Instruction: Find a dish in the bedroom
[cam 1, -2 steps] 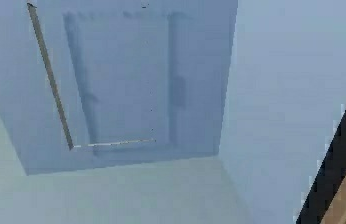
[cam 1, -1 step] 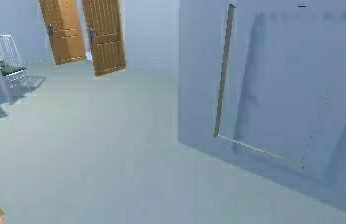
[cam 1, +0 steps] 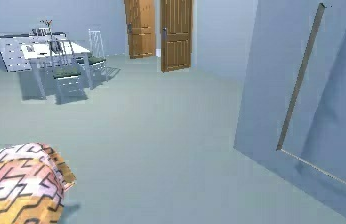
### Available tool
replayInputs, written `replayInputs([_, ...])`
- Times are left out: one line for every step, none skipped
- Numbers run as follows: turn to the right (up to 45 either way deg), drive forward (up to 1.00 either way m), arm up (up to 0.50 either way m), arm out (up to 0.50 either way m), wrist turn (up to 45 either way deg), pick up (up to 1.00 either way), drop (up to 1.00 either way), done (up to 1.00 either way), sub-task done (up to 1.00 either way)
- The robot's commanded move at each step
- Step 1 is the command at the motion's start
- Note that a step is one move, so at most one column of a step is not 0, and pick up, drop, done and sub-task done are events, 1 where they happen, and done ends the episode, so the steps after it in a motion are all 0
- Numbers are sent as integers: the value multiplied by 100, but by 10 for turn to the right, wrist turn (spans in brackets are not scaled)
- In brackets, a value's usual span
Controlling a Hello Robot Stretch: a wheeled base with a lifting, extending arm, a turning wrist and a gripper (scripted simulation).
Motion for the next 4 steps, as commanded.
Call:
replayInputs([0, 85, 0, 0, 0, 0, 0, 0, 0])
replayInputs([-300, 0, 0, 0, 0, 0, 0, 0, 0])
replayInputs([0, 100, 0, 0, 0, 0, 0, 0, 0])
replayInputs([0, 20, 0, 0, 0, 0, 0, 0, 0])
